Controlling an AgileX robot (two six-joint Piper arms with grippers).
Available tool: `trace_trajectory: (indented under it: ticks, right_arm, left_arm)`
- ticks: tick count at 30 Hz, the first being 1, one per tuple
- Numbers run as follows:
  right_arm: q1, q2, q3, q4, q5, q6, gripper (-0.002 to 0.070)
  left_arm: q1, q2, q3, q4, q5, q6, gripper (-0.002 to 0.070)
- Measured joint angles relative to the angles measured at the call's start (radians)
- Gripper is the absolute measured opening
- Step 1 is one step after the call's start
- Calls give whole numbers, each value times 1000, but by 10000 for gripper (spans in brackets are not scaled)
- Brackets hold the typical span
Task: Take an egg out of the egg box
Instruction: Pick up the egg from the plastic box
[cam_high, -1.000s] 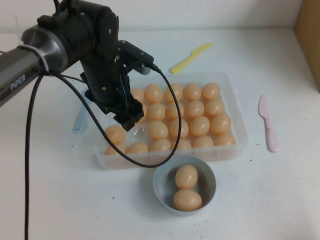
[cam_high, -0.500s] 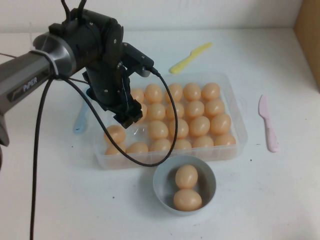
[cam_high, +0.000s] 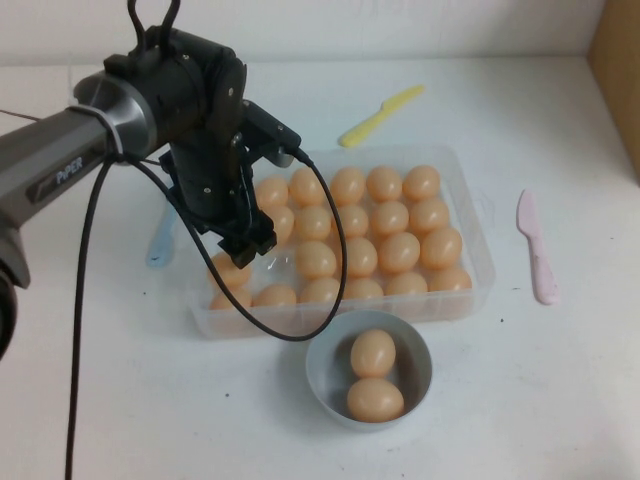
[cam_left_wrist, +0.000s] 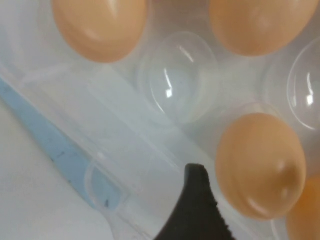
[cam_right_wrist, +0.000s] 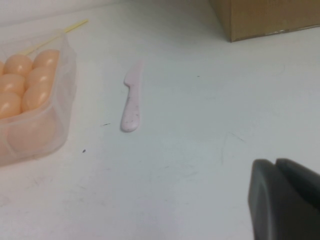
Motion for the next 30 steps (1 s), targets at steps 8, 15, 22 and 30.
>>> trace_trajectory:
  ticks: [8, 15, 22, 30]
  right_arm:
    - [0, 0, 0, 0, 0, 0, -19]
    - [0, 0, 0, 0, 0, 0, -19]
    - [0, 0, 0, 0, 0, 0, -19]
    - [0, 0, 0, 0, 0, 0, -19]
  left_arm:
    - [0, 16, 0, 0, 8, 5, 477]
    - [0, 49, 0, -8, 20, 8, 477]
    - [0, 68, -2, -11, 22, 8, 477]
    - [0, 93, -2, -25, 15, 8, 477]
